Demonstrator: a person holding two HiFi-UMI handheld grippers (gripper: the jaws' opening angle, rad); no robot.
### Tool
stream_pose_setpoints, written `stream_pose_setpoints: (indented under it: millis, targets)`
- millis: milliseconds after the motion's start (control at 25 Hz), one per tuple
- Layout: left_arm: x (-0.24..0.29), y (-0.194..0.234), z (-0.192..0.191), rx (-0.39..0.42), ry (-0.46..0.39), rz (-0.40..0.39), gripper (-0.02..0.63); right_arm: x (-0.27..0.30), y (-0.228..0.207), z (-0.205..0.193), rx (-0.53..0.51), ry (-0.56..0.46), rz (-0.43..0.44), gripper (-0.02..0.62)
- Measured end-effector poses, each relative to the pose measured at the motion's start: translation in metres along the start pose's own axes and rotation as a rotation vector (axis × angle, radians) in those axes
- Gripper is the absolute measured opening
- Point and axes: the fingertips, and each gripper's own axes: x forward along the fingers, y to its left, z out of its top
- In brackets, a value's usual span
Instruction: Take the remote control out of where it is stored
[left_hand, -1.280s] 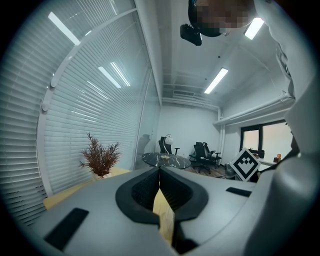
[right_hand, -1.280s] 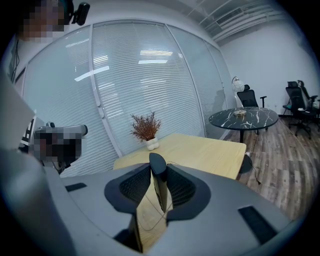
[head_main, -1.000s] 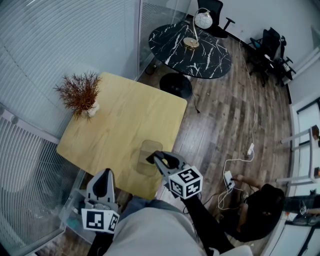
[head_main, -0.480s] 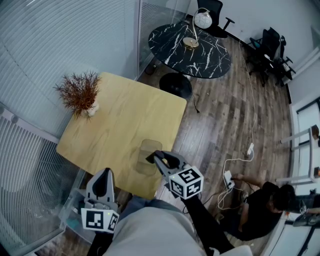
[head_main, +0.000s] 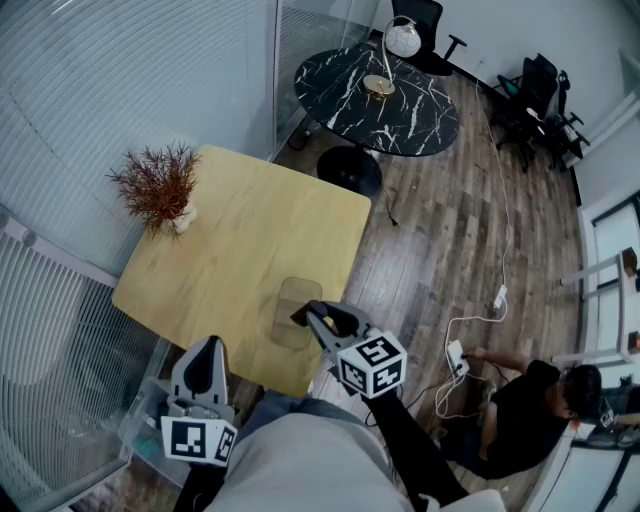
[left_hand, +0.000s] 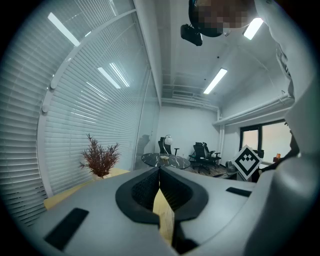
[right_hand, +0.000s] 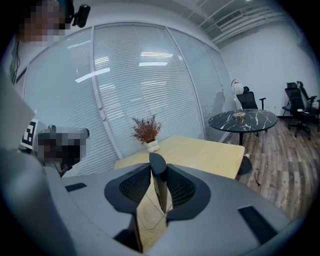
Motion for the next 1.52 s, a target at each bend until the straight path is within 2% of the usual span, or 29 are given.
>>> stream_pose_setpoints:
  millis: [1520]
  targets:
    - [-0.0077,0.0026,-0.0028,-0.003,0.000,-0.005,0.008,-0.0072,0.0061,0.0075,-0.009,-0.029,-0.021,0.103]
